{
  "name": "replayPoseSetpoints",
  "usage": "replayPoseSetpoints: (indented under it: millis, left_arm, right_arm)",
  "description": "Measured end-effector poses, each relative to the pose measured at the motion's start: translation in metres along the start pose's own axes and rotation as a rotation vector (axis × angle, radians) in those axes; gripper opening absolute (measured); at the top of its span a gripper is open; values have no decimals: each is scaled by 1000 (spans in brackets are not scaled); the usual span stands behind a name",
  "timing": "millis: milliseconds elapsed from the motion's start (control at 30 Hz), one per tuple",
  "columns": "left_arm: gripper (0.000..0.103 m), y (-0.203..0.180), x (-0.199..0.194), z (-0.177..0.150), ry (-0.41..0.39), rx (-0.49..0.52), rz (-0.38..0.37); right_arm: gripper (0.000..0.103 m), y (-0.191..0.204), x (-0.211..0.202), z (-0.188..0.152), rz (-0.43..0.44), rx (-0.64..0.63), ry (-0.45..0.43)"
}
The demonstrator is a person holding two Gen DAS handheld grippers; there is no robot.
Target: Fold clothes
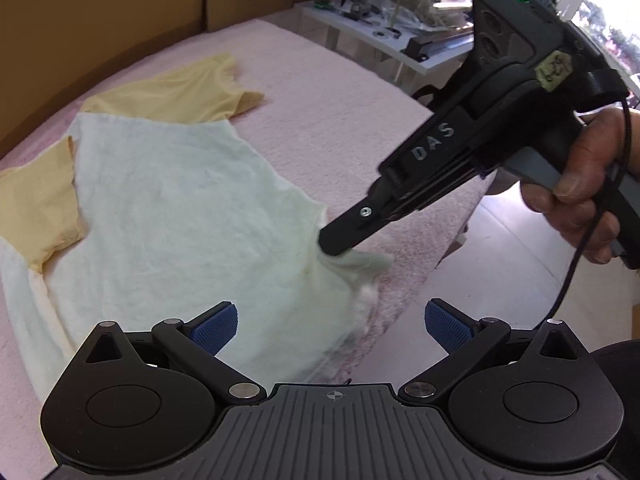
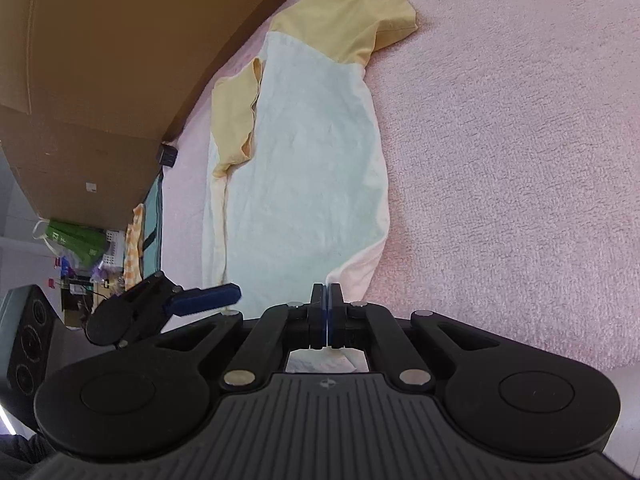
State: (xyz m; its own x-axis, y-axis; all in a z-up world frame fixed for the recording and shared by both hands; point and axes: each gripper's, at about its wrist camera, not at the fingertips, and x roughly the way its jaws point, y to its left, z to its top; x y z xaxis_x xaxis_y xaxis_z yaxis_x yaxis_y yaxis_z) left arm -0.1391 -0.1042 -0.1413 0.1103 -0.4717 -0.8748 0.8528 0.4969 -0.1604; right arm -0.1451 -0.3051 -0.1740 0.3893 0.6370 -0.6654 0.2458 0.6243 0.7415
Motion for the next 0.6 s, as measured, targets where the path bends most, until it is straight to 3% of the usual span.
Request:
replayPoseSetpoints:
  millis: [233,333,467,600]
  left_arm:
    - [103,-11,7,10,-95,-58,-100]
    - [100,-8,15,11,-83,-78,-86]
    - [88,-5,26,11,-67,-105,-67]
    - [88,-1,37,12,-50,-131,-48]
  right_arm:
    - [1,0,4,8,40,84,20]
    - [2,0,5,9,37,87,36]
    - [4,-2,6,6,44,94,59]
    - [4,-4,6,3,46,107,56]
